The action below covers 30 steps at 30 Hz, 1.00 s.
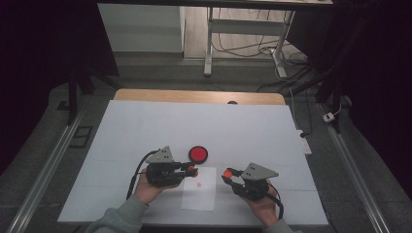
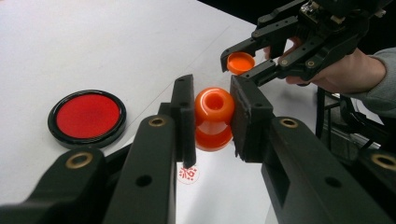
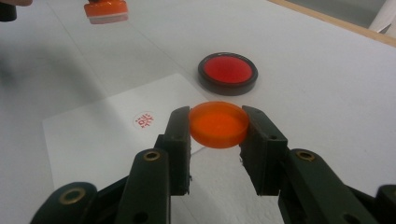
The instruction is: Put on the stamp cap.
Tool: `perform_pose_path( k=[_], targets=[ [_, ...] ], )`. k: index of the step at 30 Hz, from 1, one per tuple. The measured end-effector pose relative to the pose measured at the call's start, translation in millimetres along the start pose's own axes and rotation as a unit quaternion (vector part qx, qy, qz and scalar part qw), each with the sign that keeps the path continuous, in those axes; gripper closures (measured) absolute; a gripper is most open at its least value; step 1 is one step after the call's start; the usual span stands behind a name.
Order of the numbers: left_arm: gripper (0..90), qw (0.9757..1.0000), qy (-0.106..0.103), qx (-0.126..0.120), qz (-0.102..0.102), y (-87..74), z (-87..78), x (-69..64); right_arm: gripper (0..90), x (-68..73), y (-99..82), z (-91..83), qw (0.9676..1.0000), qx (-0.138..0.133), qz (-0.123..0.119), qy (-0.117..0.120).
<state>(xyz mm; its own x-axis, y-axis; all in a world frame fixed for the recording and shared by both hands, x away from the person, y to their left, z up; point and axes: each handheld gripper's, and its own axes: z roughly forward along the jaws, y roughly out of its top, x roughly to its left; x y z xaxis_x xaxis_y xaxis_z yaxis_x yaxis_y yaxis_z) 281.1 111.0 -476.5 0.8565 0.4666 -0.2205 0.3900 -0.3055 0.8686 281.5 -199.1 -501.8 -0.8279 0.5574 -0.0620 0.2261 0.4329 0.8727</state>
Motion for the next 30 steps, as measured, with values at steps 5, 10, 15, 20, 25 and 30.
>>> perform_pose_path(
  k=[5, 10, 15, 20, 25, 30],
  targets=[
    [71.9, 1.0000, -0.001, 0.001, -0.001, -0.1, 0.4, 0.5, 63.6, 3.4, 4.3, 5.3, 1.0000, 0.001, 0.007, 0.006],
    [71.9, 1.0000, -0.001, 0.003, 0.001, -0.5, 1.1, 0.3, 63.6, 7.7, 11.5, 11.9, 0.9998, 0.014, -0.007, 0.014],
    [71.9, 1.0000, -0.002, 0.004, 0.003, -0.6, 1.6, 0.3, 63.7, 11.7, 15.9, 18.3, 0.9996, 0.017, -0.014, 0.018],
    [71.8, 1.0000, 0.000, 0.002, 0.000, -0.5, 1.0, 2.7, 63.6, 13.2, 23.2, 23.9, 0.9995, 0.011, -0.021, 0.023],
    [71.8, 1.0000, 0.001, 0.001, 0.001, -0.5, 0.7, 2.5, 63.6, 16.4, 26.6, 30.7, 0.9994, 0.006, -0.022, 0.025],
    [71.8, 1.0000, 0.002, 0.000, 0.001, -0.4, -0.1, 2.3, 63.6, 21.0, 25.9, 37.1, 0.9992, -0.002, -0.016, 0.035]
  ],
)
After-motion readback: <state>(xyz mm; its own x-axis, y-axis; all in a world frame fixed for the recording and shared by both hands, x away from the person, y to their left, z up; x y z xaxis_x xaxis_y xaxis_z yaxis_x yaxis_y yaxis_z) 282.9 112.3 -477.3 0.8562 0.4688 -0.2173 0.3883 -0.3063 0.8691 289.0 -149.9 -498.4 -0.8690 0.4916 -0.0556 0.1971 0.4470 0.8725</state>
